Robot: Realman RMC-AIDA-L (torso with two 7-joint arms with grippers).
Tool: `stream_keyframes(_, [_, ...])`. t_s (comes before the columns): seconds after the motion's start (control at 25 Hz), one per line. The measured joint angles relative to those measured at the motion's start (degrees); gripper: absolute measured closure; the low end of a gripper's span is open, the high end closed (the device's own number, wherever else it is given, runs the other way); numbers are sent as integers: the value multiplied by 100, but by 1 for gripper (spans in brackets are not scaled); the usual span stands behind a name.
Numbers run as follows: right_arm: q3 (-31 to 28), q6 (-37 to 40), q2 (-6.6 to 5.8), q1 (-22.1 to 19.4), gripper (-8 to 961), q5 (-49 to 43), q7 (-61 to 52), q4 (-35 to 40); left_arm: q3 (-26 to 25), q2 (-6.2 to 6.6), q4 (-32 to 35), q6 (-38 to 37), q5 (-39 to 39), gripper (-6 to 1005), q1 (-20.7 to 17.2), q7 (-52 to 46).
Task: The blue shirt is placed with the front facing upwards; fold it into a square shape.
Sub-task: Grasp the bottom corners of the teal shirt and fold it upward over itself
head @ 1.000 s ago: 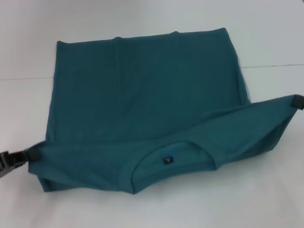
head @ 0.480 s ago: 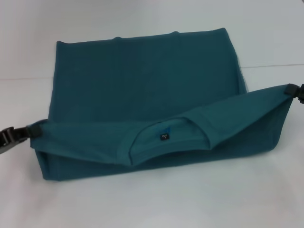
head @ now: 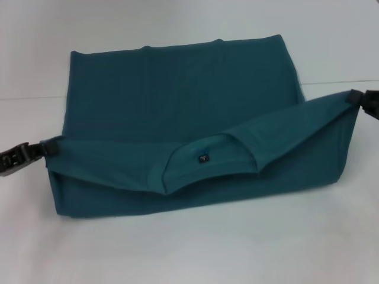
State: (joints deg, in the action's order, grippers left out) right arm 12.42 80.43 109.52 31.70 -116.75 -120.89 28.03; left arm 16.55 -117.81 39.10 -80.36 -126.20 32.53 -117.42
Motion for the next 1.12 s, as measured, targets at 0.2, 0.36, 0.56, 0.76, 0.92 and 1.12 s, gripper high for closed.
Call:
stream_keyframes(0.2, [9, -245, 52, 118, 917, 39, 85, 0, 16, 30, -78, 235, -21, 965, 185, 61])
stream_keyframes(0.36, [12, -457, 104, 186, 917, 39, 171, 0, 204, 30, -91, 487, -14, 965, 277, 71])
stream_keyframes(0.56, [16, -603, 145, 225, 916, 45, 247, 0, 307, 56, -190, 735, -3, 966, 437, 167])
stream_keyframes(0.76, [16, -696, 149, 238, 917, 55, 274, 0, 310, 109, -329, 893, 0, 966, 600, 317])
stream_keyframes(0.92, [15, -795, 149, 273, 916, 57, 279, 1, 313, 134, -431, 1078, -1, 966, 710, 375])
stream_keyframes(1.12, [10, -902, 149, 340, 913, 86, 297, 7, 315, 140, -445, 1197, -3, 966, 767, 410])
